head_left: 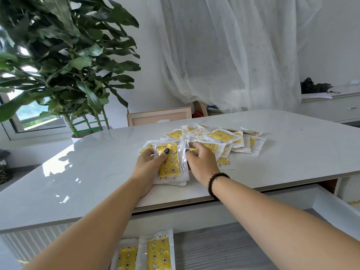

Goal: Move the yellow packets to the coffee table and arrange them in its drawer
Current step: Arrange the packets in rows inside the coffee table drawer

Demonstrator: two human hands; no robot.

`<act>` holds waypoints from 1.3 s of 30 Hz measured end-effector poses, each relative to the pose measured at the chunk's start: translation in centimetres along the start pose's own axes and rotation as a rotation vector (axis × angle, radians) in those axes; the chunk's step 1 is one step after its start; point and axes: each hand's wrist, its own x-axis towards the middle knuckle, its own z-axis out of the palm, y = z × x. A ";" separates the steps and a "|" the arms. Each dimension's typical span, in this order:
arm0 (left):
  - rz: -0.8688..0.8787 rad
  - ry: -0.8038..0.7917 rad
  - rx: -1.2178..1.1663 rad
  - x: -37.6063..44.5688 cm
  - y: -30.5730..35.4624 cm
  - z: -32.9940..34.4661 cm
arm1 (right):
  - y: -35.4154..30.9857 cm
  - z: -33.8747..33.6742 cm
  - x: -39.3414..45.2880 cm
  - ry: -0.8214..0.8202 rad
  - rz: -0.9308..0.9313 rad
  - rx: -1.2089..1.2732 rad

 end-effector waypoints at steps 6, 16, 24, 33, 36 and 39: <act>0.036 -0.024 0.091 -0.3 -0.1 0.3 | 0.0 -0.2 0.2 0.083 0.063 0.094; 0.060 -0.071 0.229 -0.7 0.0 0.5 | 0.7 -0.1 0.6 0.099 0.087 0.019; 0.021 -0.172 0.187 -0.7 0.1 0.1 | 0.3 -0.1 0.3 0.058 0.086 0.127; 0.003 -0.151 0.149 -0.4 0.1 0.2 | 0.8 0.0 0.7 0.106 0.087 0.082; -0.035 0.043 -0.071 -0.1 0.2 -0.2 | 1.2 -1.2 1.5 0.195 -0.018 -0.066; -0.086 0.151 -0.189 0.2 0.2 -0.8 | 2.3 -2.8 2.6 0.243 -0.096 -0.351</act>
